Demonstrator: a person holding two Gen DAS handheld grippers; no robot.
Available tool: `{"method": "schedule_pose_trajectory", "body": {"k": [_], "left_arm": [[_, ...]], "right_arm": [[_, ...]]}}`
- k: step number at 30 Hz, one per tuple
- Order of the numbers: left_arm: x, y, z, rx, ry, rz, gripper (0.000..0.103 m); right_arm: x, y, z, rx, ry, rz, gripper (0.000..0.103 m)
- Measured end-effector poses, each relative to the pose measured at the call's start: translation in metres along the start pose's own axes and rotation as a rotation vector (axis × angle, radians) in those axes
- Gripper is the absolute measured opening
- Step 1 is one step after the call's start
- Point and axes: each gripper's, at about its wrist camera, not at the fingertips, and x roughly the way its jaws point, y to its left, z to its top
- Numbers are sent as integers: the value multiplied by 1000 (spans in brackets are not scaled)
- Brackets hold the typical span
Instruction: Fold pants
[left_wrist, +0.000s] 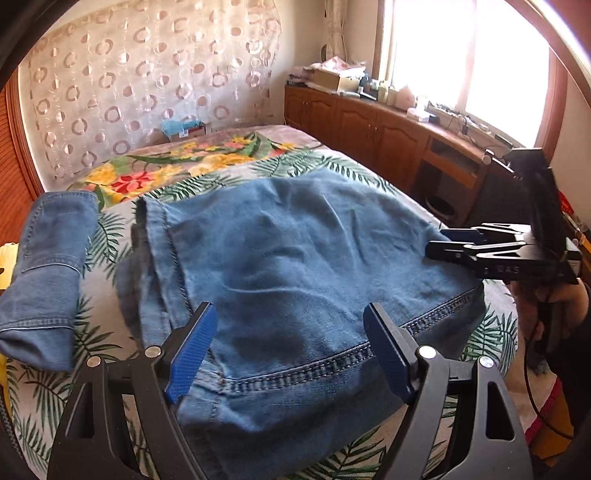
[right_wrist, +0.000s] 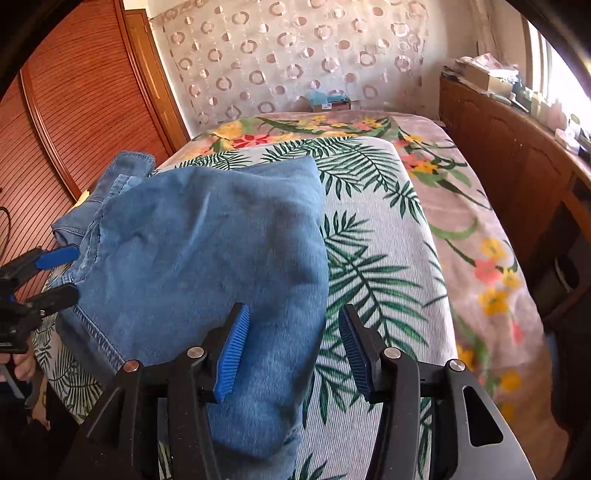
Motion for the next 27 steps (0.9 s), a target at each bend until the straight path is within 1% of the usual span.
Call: {"method": "schedule_pose_trajectory", "body": {"k": [2,6,10,18,19,20,21,24,27], "left_arm": [[7,-1,-5,7,20,12,82],[16,3,-11,-15,46,12,82],[17,2,-17,-15,48,14,82],[21,3,-20,-34,51,4,82],[21,2,-21,-35,50,2,82],[21,2,-21,-36,49,1,82],[21,2,-20,-37,49,0,82],[19,2,-20,-36,50,-3,82],[14,6,-20,-34,50,-3,82]], "right_arm": [[-2,4,-1,5,6,3,54],[-2,12,-5,-7,8,-24,54],[-2,14,-9,21,-9,-16,54],[-6,20,-16,31,-30,-13,53],[-7,20,-18,35,-32,-8,48],[-7,21,-19,40,-29,20,35],[-6,20,-19,53,-24,60,30],[-8,24,-17,33,-32,51,22],[-15,28,-13,37,-55,38,18]]}}
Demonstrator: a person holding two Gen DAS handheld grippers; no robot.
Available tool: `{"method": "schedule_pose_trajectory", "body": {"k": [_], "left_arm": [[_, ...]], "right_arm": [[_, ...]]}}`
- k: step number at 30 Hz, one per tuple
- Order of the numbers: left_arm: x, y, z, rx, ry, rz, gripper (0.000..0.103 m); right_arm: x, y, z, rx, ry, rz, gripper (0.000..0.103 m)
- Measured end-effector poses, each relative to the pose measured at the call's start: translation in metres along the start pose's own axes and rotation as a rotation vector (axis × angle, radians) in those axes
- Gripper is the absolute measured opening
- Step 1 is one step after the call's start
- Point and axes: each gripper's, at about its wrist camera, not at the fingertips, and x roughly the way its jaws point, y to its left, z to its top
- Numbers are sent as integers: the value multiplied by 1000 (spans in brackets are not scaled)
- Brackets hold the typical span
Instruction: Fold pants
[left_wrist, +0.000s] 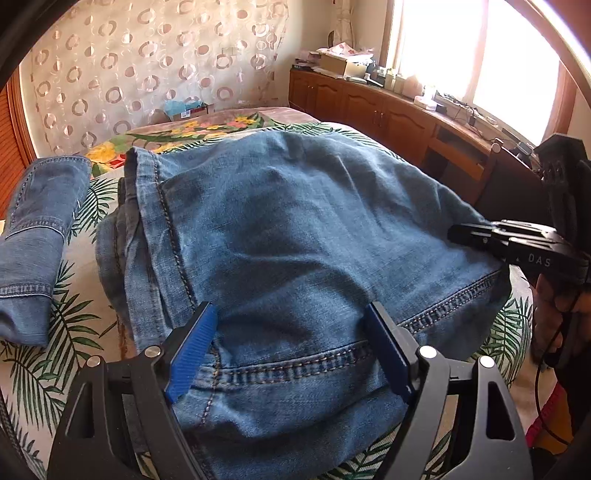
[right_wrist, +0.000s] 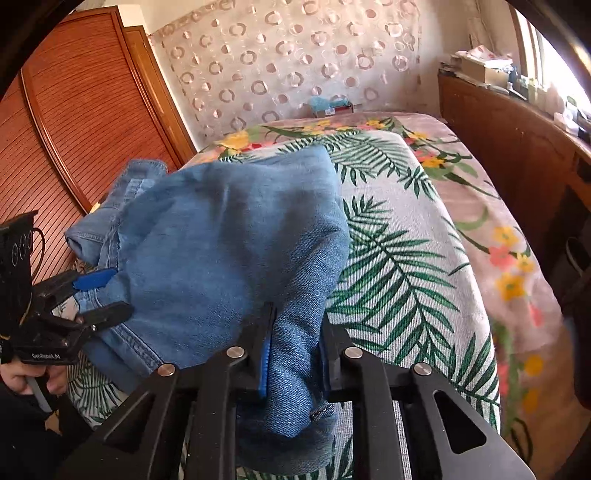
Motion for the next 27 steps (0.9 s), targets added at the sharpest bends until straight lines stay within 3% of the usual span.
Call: {"method": "schedule_pose_trajectory", "body": {"k": [6,13,27], "left_arm": [[-29,28,0,-37,-46,46,82],[-66,67,-10,-92,-99,102,82],[-113,129,-26,-183,-172,198,82]], "right_arm": [[-22,21,16,-40,-80,-1,17],[-36,67,43,-121,-144,65,16],[11,180,37,-320,-90,237,14]]}}
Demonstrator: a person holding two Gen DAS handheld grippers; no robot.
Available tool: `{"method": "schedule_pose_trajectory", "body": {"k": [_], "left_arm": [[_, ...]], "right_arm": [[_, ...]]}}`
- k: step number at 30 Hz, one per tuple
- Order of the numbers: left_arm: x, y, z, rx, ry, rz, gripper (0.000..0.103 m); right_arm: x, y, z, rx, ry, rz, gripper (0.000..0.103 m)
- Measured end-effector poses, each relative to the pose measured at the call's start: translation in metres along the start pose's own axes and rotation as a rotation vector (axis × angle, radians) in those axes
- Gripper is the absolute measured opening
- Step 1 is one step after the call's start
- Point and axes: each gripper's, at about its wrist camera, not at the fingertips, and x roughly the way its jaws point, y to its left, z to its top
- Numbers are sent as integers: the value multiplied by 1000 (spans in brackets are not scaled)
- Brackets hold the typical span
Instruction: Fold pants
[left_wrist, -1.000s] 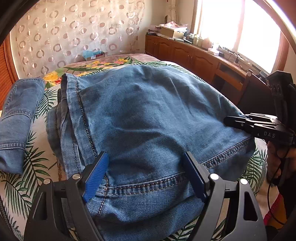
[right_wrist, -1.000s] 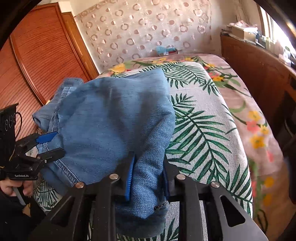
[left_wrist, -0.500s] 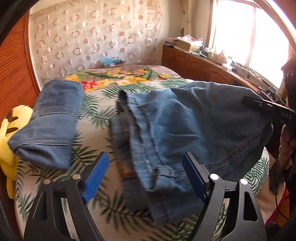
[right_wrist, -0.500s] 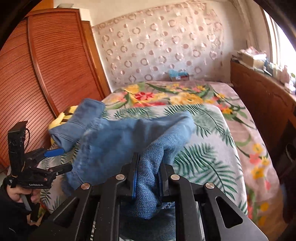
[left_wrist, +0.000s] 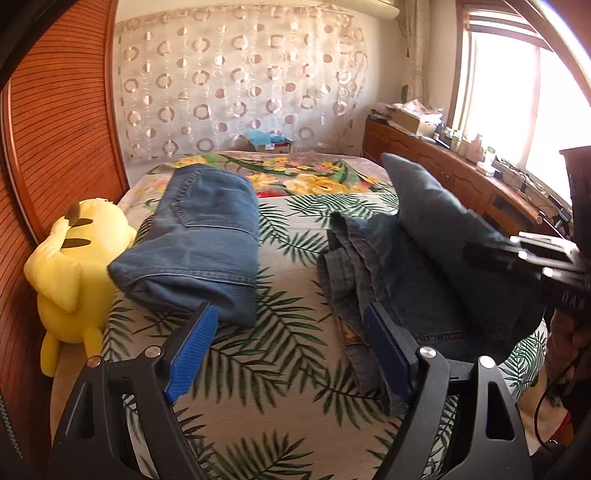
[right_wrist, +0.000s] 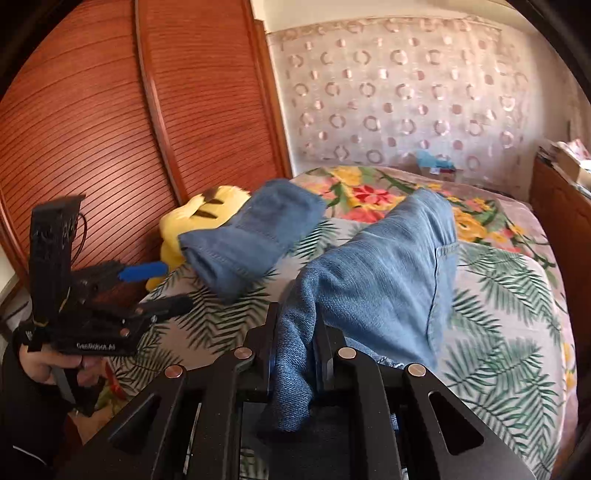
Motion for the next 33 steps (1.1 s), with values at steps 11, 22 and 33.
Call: {"method": "schedule_pose_trajectory", "body": {"k": [11,22,33], "left_arm": [[-5,32,-5,-48,-10,37,82],[-2,27,-5,-35,-11,30,82],[2,12,6,-6,-22,5,82]], "right_arm": [[79,25,-22,-62,159,84,13],[59,31,-21,-61,150,58,22],[-6,7,1,-53,19,-36,43]]}}
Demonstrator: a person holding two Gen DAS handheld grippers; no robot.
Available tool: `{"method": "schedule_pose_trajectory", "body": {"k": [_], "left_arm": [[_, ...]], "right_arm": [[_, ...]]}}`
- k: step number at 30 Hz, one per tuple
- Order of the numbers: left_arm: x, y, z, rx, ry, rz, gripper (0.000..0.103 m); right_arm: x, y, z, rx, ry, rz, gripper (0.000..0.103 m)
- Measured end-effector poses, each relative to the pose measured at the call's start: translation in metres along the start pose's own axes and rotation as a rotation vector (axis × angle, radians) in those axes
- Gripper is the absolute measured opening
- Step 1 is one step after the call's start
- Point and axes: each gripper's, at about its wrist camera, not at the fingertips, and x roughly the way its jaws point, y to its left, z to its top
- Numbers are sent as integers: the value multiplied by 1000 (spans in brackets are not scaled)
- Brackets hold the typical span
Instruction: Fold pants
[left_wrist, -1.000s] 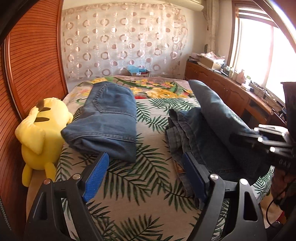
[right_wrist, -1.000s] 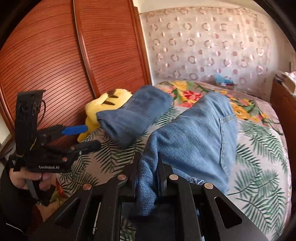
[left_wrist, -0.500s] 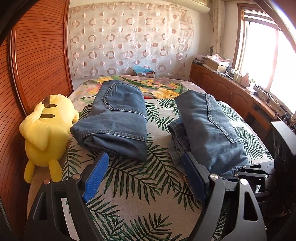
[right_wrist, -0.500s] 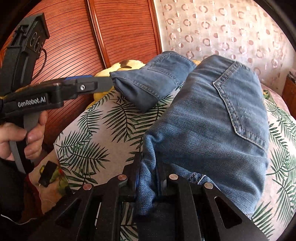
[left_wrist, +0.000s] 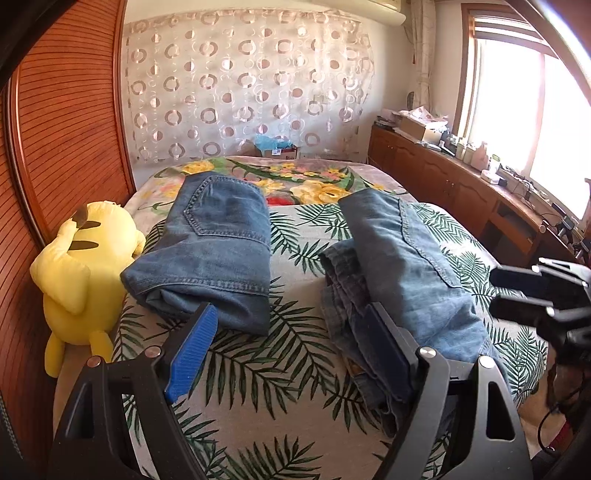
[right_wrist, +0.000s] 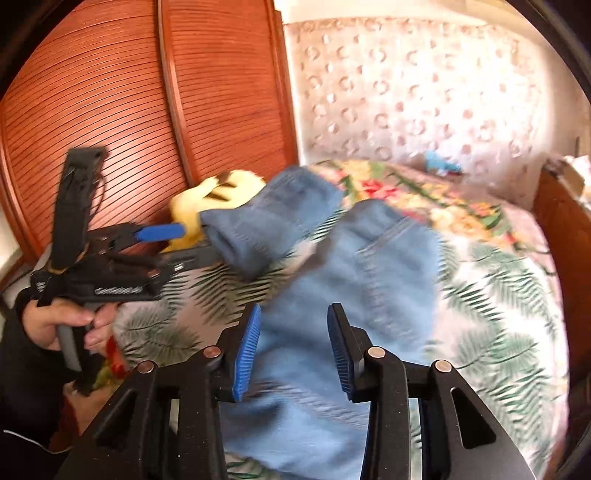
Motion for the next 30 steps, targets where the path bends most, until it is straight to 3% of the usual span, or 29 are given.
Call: {"method": "schedule_pose_trajectory", "body": {"k": [3,12,22,27,30], "left_arm": [[9,-12,8,25,4,-14,82],[49,-51,32,101,42,-59,82],[101,-52,35,110,147,-51,82],[119,-48,25,110,204,-62,82],[126,-47,22,96,224,-88,83]], "right_arm": [[2,-20,1,10,1,-58,49],[51,-65,11,34,58,-142,51],[93,-85,30,61,102,-55,55],[114,-99,30,77,132,-38,71],[125,-108,22,125,171,24,72]]}}
